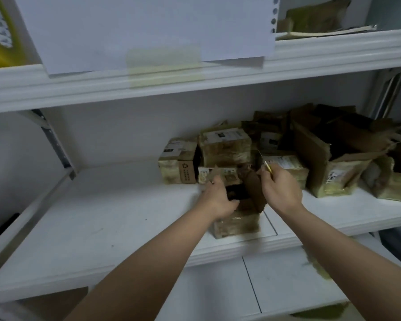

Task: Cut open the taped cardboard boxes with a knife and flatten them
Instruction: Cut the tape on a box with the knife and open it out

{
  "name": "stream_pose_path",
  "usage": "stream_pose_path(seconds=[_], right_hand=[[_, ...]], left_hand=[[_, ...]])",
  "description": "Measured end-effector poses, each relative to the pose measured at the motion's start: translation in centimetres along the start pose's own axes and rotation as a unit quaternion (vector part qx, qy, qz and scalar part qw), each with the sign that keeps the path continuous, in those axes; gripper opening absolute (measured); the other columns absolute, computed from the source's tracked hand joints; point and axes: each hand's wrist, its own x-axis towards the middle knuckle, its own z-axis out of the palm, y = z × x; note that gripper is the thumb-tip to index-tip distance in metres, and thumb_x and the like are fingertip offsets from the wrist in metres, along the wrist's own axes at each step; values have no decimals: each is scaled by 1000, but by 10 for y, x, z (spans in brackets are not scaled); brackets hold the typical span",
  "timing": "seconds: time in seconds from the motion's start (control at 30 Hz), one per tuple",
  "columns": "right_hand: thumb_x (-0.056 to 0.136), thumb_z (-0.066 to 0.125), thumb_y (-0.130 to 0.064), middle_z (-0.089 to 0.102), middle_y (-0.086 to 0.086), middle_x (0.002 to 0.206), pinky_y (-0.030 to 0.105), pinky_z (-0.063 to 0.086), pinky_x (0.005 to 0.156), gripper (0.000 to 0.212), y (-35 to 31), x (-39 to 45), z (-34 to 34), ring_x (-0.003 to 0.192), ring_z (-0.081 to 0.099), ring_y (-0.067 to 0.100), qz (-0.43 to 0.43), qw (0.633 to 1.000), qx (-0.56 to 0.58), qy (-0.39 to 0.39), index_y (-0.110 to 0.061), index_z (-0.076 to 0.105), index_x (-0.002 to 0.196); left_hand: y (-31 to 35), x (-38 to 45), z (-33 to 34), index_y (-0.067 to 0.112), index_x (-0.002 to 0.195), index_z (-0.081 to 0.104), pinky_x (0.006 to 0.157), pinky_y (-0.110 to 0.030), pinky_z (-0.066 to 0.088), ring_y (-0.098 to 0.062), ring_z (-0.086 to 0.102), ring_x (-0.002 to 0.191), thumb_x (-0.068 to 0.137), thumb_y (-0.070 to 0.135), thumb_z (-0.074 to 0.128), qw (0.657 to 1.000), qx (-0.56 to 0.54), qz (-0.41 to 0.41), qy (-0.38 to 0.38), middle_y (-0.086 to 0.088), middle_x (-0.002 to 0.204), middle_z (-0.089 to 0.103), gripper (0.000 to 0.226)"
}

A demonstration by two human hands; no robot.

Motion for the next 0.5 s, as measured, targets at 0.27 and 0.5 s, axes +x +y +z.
stream_pose_path(seconds=[0.27,0.5], right_hand=[[100,36,-34,55,1,74,30,30,53,25,16,9,11,74,53,28,-7,995,28,-93,-17,53,92],[99,37,-33,63,11,94,32,37,64,31,-6,-4,50,88,58,34,-49,982,36,-179,-13,60,103]], left_hand=[[-46,-38,-47,21,140,38,73,-27,46,-26,59,100,87,-1,48,986,14,-59,155,-8,124,58,59],[-81,-85,-66,17,132,55,105,-29,32,-28,40,132,86,6,55,958,139,15,252,-10,143,43,47]])
